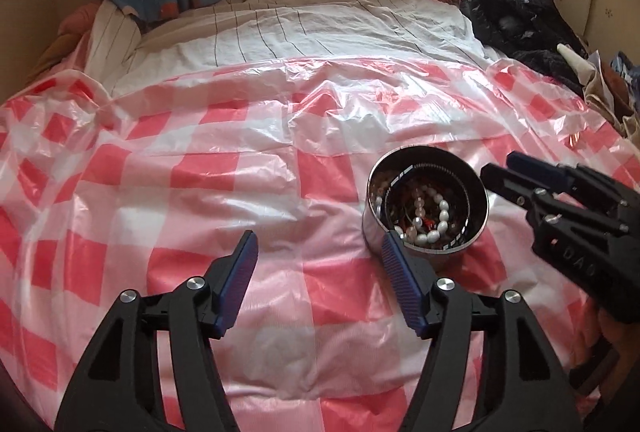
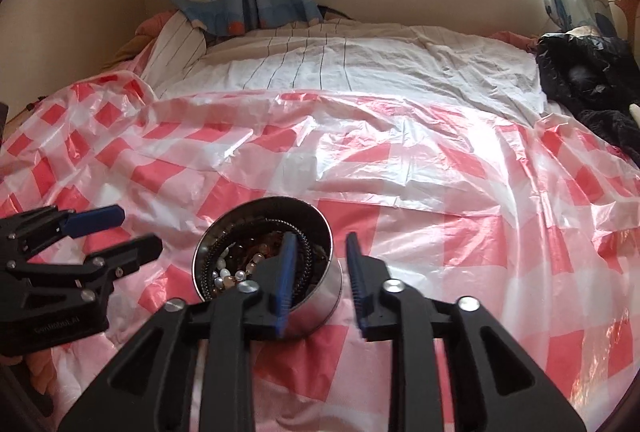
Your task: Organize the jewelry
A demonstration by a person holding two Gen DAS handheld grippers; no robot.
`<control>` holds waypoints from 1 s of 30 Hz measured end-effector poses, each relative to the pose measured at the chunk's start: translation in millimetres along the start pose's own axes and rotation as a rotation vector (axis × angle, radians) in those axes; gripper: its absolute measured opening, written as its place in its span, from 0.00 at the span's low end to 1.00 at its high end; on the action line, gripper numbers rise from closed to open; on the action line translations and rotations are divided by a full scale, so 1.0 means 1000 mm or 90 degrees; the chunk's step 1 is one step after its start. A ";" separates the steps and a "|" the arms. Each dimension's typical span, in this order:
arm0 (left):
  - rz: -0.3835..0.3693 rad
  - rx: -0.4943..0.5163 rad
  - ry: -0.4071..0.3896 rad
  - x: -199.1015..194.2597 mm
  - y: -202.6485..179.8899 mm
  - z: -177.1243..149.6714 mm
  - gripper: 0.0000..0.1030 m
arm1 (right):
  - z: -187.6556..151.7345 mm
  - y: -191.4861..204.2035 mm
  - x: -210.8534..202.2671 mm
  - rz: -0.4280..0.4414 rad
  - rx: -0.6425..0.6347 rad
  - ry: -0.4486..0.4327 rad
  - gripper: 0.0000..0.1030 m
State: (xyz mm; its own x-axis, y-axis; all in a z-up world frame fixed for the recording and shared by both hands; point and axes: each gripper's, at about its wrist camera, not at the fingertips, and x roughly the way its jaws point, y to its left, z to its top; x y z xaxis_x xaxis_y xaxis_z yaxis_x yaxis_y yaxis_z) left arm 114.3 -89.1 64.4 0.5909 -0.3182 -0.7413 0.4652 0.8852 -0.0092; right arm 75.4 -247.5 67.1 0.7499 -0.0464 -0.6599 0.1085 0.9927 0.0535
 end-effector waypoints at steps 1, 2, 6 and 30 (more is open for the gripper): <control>0.010 0.005 -0.002 -0.006 -0.002 -0.007 0.66 | -0.006 -0.001 -0.011 0.007 0.013 -0.011 0.38; 0.016 0.009 -0.002 -0.013 -0.004 -0.016 0.67 | -0.012 -0.001 -0.021 0.012 0.022 -0.017 0.38; 0.040 0.007 0.009 -0.034 -0.004 -0.051 0.76 | -0.057 0.005 -0.055 0.018 0.058 -0.012 0.52; 0.040 -0.017 0.007 -0.046 0.003 -0.134 0.84 | -0.136 0.041 -0.052 -0.067 0.035 0.098 0.92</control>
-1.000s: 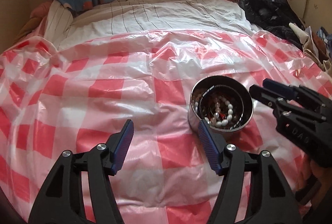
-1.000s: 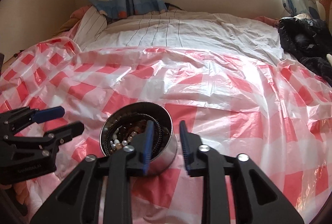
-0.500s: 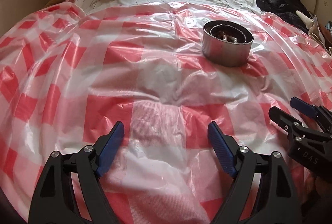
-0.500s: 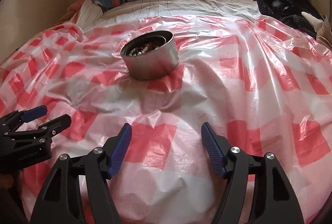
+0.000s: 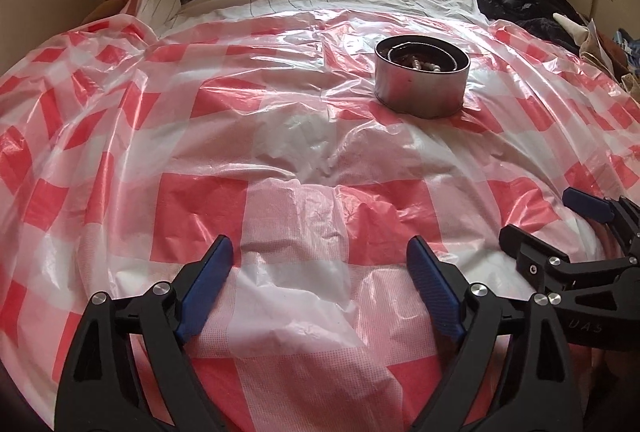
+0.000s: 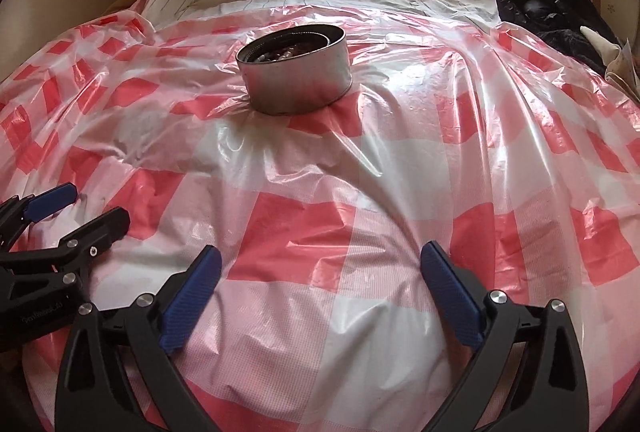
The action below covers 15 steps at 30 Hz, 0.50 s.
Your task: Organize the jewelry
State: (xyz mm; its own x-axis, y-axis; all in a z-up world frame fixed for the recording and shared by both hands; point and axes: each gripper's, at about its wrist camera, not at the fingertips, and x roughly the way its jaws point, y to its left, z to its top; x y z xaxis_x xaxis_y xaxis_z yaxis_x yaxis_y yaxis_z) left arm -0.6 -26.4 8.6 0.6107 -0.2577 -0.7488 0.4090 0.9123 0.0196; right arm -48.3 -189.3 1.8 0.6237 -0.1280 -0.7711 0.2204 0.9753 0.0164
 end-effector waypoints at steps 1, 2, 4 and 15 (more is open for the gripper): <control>0.002 0.002 -0.002 -0.001 0.000 -0.001 0.84 | -0.001 -0.001 -0.001 0.001 0.002 -0.003 0.92; 0.000 0.001 -0.004 -0.002 0.000 -0.001 0.85 | -0.001 -0.001 -0.001 0.002 0.002 -0.006 0.92; -0.003 -0.007 -0.005 -0.002 0.002 -0.002 0.88 | -0.002 -0.001 -0.003 0.003 0.002 -0.014 0.92; -0.007 -0.017 -0.006 -0.003 0.003 -0.003 0.92 | -0.005 0.001 -0.007 -0.012 -0.002 -0.029 0.92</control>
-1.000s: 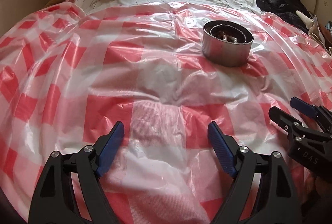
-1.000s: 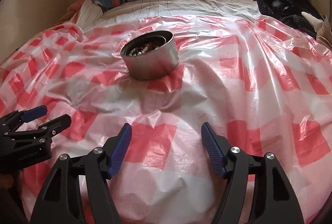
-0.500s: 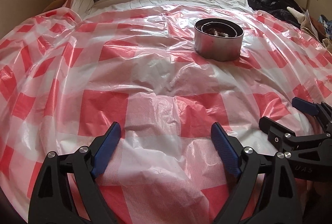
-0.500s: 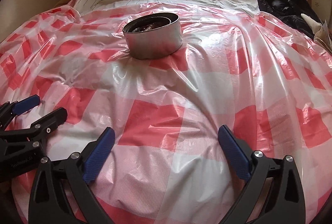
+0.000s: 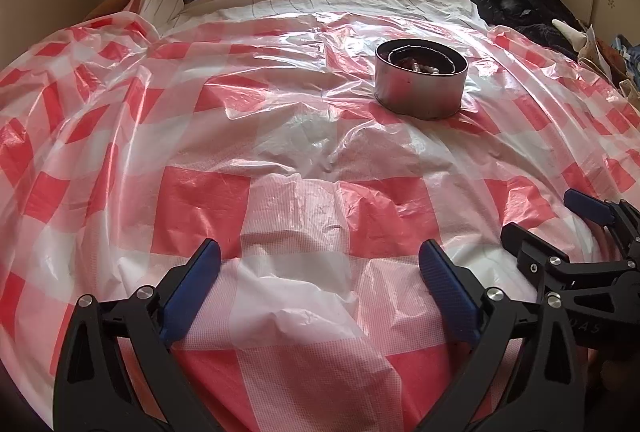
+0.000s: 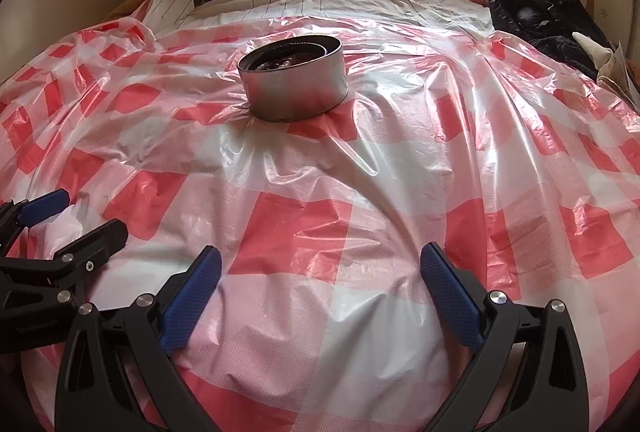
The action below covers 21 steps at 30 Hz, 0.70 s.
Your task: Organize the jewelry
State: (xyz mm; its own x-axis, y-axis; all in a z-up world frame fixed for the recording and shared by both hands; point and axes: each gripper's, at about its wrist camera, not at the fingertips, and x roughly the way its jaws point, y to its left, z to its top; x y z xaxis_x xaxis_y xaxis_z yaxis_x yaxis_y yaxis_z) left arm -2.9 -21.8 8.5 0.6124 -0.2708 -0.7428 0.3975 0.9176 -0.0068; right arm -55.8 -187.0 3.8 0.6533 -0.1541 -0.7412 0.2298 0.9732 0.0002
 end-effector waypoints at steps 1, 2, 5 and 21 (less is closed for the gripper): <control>0.003 0.000 0.000 0.000 0.000 0.000 0.92 | 0.000 0.000 0.000 -0.004 0.000 -0.002 0.92; 0.005 0.001 0.000 0.000 0.000 0.000 0.92 | 0.000 0.000 -0.001 -0.007 0.000 -0.004 0.92; 0.015 -0.002 0.003 0.000 0.001 0.000 0.92 | 0.000 0.001 -0.001 -0.015 -0.001 -0.006 0.92; 0.033 -0.004 0.021 0.007 0.001 0.002 0.93 | 0.000 -0.001 0.000 -0.016 0.000 -0.007 0.93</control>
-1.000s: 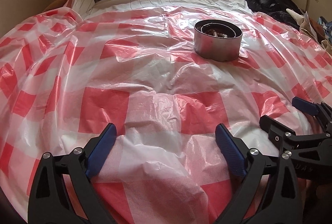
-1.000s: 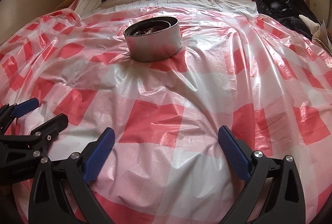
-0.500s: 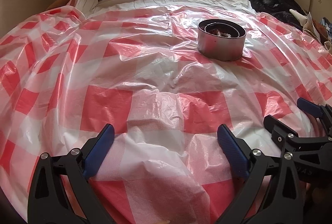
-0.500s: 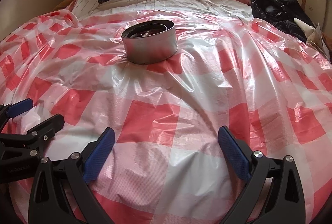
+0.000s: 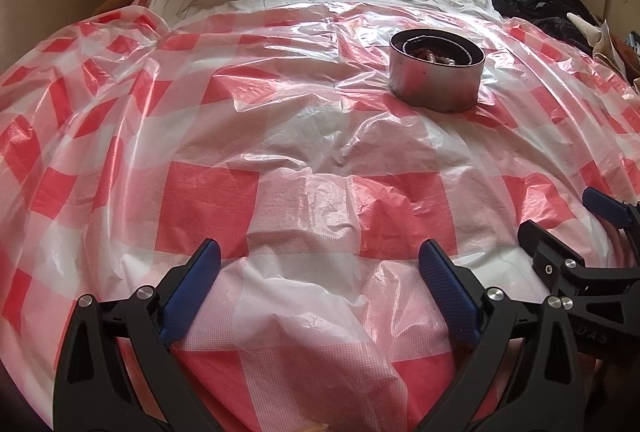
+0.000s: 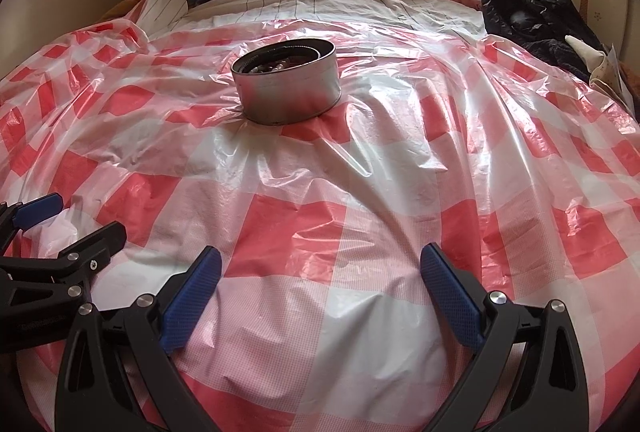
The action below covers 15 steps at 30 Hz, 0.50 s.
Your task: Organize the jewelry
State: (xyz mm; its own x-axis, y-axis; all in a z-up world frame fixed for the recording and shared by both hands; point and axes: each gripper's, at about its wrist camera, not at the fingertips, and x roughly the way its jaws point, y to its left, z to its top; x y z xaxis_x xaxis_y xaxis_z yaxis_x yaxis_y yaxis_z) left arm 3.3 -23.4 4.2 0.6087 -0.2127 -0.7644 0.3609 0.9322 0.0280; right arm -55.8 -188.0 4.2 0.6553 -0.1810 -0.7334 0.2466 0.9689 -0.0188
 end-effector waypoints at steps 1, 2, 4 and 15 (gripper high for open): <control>0.002 0.000 0.000 0.000 0.000 0.000 0.93 | 0.000 0.000 0.000 -0.001 0.000 0.000 0.93; 0.004 -0.001 0.001 0.001 0.001 0.000 0.93 | 0.000 0.000 0.001 -0.002 0.000 0.000 0.93; 0.006 -0.001 0.001 0.001 0.001 0.000 0.93 | 0.000 -0.001 0.002 -0.002 0.000 0.000 0.93; 0.005 -0.003 0.004 0.003 0.002 0.000 0.93 | 0.001 0.002 0.003 -0.007 0.000 0.006 0.93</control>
State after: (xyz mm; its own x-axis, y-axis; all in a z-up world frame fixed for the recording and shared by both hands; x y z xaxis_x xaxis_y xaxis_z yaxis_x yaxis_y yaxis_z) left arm 6.2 -22.4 1.8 0.6069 -0.2034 -0.7683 0.3525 0.9353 0.0308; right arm -53.0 -187.0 2.7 0.6457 -0.1908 -0.7393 0.2542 0.9668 -0.0275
